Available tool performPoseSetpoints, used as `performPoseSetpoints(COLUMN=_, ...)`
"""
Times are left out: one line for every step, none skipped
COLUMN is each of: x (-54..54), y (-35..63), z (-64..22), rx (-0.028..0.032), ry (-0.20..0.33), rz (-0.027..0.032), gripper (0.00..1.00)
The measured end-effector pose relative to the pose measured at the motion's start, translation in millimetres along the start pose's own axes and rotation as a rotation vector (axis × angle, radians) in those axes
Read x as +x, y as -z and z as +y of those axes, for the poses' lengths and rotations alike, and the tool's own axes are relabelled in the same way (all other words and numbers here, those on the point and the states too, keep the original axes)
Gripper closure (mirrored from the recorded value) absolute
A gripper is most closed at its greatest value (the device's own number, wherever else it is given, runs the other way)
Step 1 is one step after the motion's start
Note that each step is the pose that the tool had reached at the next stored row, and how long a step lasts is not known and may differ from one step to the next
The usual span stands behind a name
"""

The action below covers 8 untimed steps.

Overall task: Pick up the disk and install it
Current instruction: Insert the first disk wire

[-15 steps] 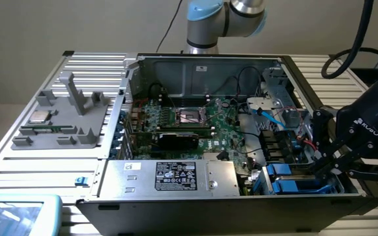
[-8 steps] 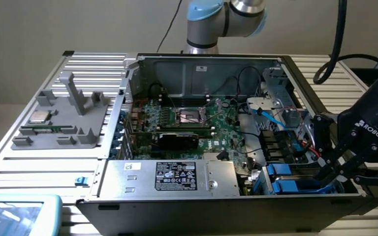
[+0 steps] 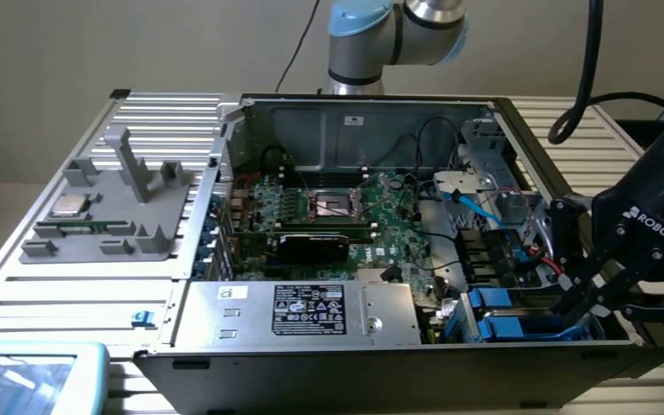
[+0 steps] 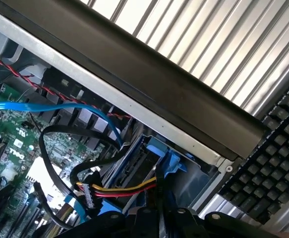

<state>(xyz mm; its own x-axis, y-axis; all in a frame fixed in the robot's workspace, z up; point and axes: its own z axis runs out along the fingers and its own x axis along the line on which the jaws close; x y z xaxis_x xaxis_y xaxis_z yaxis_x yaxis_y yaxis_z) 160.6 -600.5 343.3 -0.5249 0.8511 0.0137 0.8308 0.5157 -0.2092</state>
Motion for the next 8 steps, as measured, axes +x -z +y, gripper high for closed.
performPoseSetpoints(x=0.3, y=1.4, z=-0.1, rx=0.0049, ry=-0.002, rz=-0.0079, gripper=0.84)
performPoseSetpoints(x=0.8, y=3.1, z=-0.2, rx=0.0094, ry=-0.003, rz=-0.015, gripper=0.84)
performPoseSetpoints(x=1.3, y=4.8, z=-0.3, rx=0.0137, ry=-0.005, rz=-0.0217, gripper=0.84)
performPoseSetpoints(x=1.9, y=6.7, z=-0.3, rx=0.0181, ry=-0.006, rz=-0.0287, gripper=0.84)
performPoseSetpoints(x=2.3, y=8.2, z=-0.4, rx=0.0226, ry=-0.008, rz=-0.0359, gripper=0.84)
performPoseSetpoints(x=2.8, y=9.7, z=-0.4, rx=0.0276, ry=-0.01, rz=-0.0438, gripper=0.84)
performPoseSetpoints(x=3.2, y=10.7, z=-0.4, rx=0.0327, ry=-0.012, rz=-0.0519, gripper=0.84)
performPoseSetpoints(x=3.6, y=11.6, z=-0.3, rx=0.039, ry=-0.014, rz=-0.0618, gripper=0.84)
